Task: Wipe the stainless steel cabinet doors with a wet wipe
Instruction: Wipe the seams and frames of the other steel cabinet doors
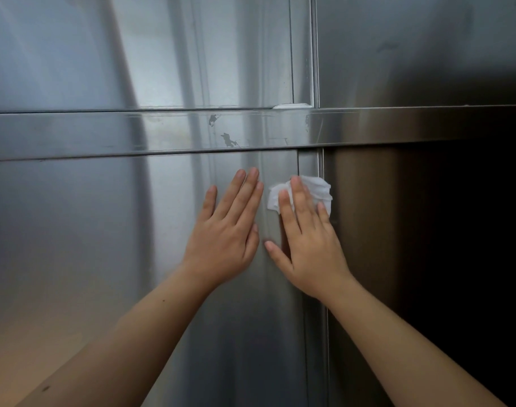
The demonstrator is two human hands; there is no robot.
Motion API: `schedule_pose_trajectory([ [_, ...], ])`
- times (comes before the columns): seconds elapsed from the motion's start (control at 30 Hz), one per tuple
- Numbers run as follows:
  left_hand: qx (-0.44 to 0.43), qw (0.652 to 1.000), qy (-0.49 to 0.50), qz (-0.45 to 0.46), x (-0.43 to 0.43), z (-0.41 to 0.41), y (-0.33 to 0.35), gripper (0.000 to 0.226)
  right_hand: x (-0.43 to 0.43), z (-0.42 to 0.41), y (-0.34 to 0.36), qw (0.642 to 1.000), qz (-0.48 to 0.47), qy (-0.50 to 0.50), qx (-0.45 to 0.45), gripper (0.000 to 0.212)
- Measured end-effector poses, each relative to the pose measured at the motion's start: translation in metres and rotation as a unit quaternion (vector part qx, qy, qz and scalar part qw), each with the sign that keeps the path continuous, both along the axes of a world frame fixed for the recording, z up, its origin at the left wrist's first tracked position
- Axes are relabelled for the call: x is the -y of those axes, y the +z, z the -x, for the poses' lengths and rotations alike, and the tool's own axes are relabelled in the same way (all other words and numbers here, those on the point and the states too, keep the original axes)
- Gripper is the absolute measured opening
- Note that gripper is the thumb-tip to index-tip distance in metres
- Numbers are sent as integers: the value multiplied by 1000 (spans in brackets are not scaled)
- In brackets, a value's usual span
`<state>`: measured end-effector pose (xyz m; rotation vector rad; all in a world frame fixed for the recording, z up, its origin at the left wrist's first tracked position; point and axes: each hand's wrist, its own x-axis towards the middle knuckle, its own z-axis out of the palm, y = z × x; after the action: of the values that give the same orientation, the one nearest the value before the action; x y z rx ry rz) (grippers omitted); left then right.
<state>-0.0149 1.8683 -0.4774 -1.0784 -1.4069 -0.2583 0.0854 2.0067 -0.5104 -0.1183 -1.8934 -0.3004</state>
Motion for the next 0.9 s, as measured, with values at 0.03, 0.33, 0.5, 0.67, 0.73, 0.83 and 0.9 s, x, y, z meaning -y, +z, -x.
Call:
schedule_pose_trajectory([
  [0.03, -1, 1000, 0, 0, 0, 0, 1, 60, 0, 0, 3, 1000, -1, 0, 0, 75],
  [0.33, 2, 1000, 0, 2, 0, -1, 1, 59, 0, -7, -47, 999, 1, 11, 45, 79],
  [0.5, -2, 1000, -6, 7, 3, 0, -4, 59, -2, -11, -19, 999, -15, -2, 40, 76],
  [0.67, 2, 1000, -11, 14, 7, 1, -19, 59, 3, -9, -31, 999, 15, 1, 48, 77],
  [0.73, 4, 1000, -7, 14, 9, 2, -29, 60, 3, -10, -49, 998, 19, 6, 57, 78],
  [0.83, 14, 1000, 3, 5, 9, 3, -44, 63, 4, -11, -67, 997, 26, 4, 68, 79],
  [0.9, 16, 1000, 7, 2, 9, 3, -52, 64, 6, -12, -68, 997, 30, -1, 68, 79],
])
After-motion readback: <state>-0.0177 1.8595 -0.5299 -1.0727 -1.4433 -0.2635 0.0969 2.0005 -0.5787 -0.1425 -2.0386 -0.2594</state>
